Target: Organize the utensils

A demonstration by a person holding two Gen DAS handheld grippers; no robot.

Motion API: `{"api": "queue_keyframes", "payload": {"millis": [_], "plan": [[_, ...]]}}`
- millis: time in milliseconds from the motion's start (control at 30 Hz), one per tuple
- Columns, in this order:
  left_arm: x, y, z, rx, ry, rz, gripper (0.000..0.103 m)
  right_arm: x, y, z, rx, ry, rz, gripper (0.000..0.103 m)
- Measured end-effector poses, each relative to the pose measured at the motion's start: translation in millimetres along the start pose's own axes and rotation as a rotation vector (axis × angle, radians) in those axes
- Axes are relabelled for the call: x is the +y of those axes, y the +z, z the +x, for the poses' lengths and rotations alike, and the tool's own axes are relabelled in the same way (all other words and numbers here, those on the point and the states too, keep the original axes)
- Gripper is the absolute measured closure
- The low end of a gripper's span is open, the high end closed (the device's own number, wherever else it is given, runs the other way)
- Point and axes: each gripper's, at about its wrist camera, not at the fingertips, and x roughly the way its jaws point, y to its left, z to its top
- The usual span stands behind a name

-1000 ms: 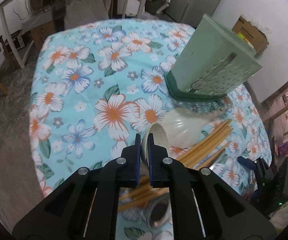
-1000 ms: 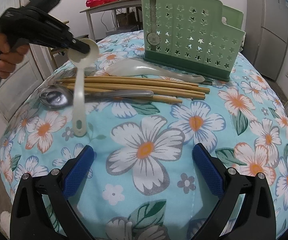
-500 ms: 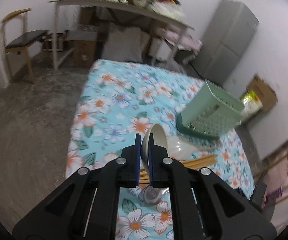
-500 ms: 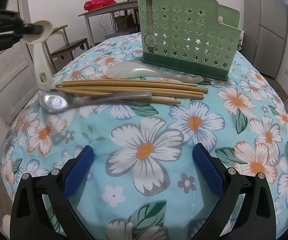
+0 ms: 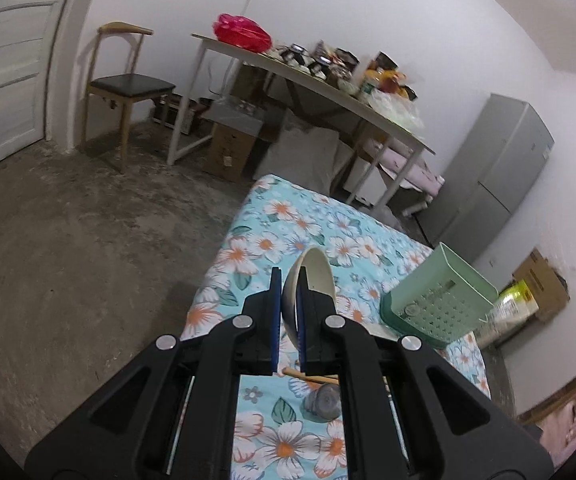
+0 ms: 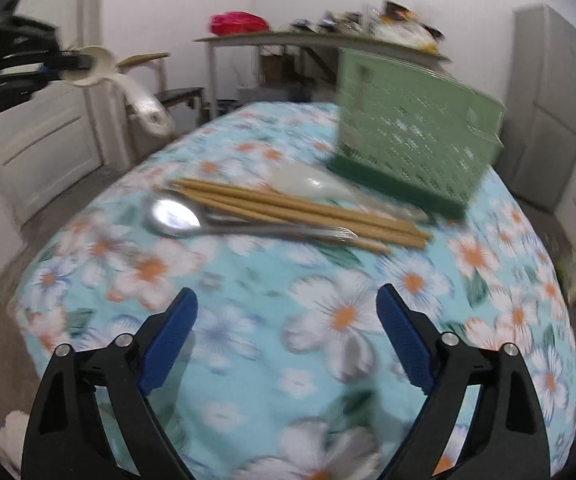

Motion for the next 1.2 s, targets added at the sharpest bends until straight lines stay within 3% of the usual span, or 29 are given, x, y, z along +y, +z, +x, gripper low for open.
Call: {"api": "queue_keyframes", "payload": {"millis": [267,500,900,1200], "plan": [[20.9,6.8,-18.2,-0.110,0.054,-0.038,0.098,68.5,25.2,11.2,-0.040,0.011,-0.228,0.035],[41.0,11.9,-21.8,-0.135,0.082,-0.067,0.098,114.5,36.0,49.3,0.023,0.012,-0.337,0.058],[65.7,7.7,-18.0,-0.122,0.103,-0.099,0.098,133.3,42.4,80.7,0.085,-0.113,-0.375,0.082],[65.9,7.3,-19.9,-0.128,0.109,-0.087,0.098,127.3,46.0,74.7,0.080,-0.102,-0.358,0.093]]}}
